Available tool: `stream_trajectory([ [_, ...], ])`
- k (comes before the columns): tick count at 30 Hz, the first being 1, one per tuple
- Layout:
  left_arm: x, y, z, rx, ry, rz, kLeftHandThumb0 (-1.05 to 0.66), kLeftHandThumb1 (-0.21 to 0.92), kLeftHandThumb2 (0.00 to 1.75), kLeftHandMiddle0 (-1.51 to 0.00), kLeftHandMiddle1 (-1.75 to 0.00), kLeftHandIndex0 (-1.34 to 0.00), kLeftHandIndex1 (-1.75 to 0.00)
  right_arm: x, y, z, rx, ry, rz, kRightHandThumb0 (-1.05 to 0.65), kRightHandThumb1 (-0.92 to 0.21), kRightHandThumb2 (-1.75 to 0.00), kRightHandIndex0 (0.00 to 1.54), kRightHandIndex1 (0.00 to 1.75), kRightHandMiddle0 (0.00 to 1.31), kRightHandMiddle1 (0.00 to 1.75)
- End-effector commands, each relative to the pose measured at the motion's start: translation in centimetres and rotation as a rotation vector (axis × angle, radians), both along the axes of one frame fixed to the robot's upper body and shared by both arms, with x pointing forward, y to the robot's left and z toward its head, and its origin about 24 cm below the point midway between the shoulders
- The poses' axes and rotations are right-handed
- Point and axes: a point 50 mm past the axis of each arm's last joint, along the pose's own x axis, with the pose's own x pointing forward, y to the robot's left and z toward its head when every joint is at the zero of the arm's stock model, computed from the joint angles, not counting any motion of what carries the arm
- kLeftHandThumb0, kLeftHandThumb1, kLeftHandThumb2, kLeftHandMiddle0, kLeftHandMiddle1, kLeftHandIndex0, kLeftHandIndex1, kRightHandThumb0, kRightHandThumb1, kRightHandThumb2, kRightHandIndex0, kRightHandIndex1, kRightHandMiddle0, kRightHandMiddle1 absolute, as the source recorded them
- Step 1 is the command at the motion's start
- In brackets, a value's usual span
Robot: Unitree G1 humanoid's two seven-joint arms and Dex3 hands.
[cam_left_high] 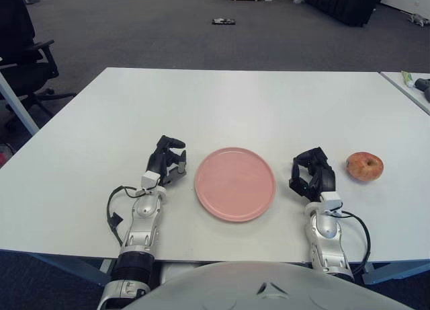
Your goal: Put the apple into the plate.
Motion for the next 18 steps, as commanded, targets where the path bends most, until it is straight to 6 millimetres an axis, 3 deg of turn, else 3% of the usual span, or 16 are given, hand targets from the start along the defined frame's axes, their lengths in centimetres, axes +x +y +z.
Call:
stream_trajectory([
  [1,-0.25,0.35,-0.49,0.002,0.034,0.02,-0.39,0.64,0.92,-0.52,-1.75,-0.37,-1.75,0.01,0.12,0.3,-0.163,-0.096,0.036,-0.36,-0.84,-0.64,0.36,1.31,0.24,1.75],
  [3,-0.24,0.35,-0.5,0.005,0.035,0.02,-0.39,0.64,0.92,-0.51,-1.75,-0.37,-1.75,0.06,0.06,0.52,-0.297,-0.136,0.016,-0.36,-0.88,-0.58,0.21,1.26,0.22,1.75],
  [6,-0.24,0.35,-0.52,0.01,0.037,0.021,-0.39,0.64,0.92,-0.51,-1.75,-0.37,-1.75,0.11,-0.05,0.68,-0.492,-0.19,-0.045,-0.61,-0.9,-0.72,0.05,0.94,0.06,1.41],
  [13,-0.24,0.3,-0.52,0.018,0.031,0.018,-0.39,0.63,0.92,-0.52,-1.75,-0.37,-1.75,-0.18,0.12,0.92,-0.71,-0.246,-0.201,-0.82,-0.86,-0.64,0.0,0.32,0.0,1.01],
  [15,-0.25,0.28,-0.5,0.01,0.027,0.017,-0.39,0.63,0.93,-0.52,-1.75,-0.37,-1.75,-0.29,0.15,0.85,-0.748,-0.243,-0.224,-0.87,-0.81,-0.59,0.0,0.13,0.0,0.76],
  [18,-0.24,0.24,-0.47,0.001,0.023,0.017,-0.39,0.63,0.93,-0.53,-1.75,-0.37,-1.75,-0.31,0.19,0.72,-0.785,-0.24,-0.249,-0.89,-0.76,-0.54,0.0,0.04,0.0,0.43],
])
